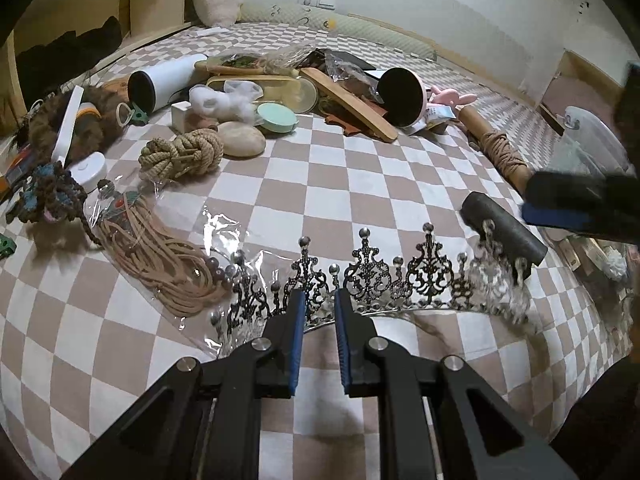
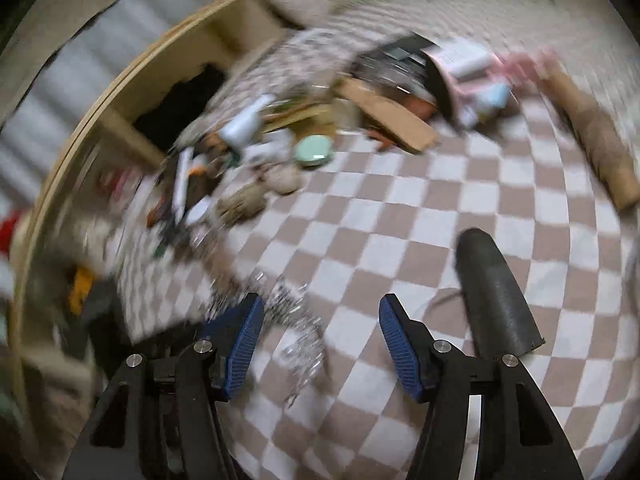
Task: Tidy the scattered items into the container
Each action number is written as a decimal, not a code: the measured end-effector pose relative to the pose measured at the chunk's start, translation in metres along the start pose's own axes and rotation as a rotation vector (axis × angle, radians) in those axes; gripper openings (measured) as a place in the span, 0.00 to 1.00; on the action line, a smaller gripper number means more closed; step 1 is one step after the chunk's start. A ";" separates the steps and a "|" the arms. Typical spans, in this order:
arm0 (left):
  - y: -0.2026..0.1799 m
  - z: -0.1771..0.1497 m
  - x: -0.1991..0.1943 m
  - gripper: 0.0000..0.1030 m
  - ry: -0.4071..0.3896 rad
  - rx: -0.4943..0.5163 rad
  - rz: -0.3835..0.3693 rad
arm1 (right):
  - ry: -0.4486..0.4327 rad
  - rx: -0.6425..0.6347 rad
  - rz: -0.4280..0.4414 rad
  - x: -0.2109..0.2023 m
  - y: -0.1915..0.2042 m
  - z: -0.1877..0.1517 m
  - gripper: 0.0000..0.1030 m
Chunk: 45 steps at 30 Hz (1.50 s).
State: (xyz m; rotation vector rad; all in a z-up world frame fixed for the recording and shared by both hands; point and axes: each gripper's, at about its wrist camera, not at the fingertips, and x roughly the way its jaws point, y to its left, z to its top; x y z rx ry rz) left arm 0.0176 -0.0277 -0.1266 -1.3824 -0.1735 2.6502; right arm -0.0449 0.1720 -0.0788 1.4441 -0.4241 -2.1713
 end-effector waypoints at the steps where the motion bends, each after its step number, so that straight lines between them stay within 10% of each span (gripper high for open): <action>1: 0.001 0.000 0.001 0.14 0.002 -0.002 0.002 | 0.015 0.033 0.006 0.007 -0.005 0.005 0.55; 10: 0.005 -0.002 0.006 0.15 0.024 -0.014 0.024 | 0.171 0.138 0.081 0.074 -0.007 0.021 0.52; 26: 0.000 -0.007 -0.028 0.48 -0.011 -0.033 0.011 | 0.252 -0.170 0.147 0.046 0.038 -0.027 0.52; 38: 0.014 -0.027 -0.045 0.52 -0.011 -0.160 0.045 | 0.206 -0.091 0.121 0.039 0.030 -0.031 0.52; 45: -0.001 -0.033 -0.046 0.52 -0.005 -0.121 0.033 | 0.226 -0.216 -0.004 0.062 0.052 -0.039 0.26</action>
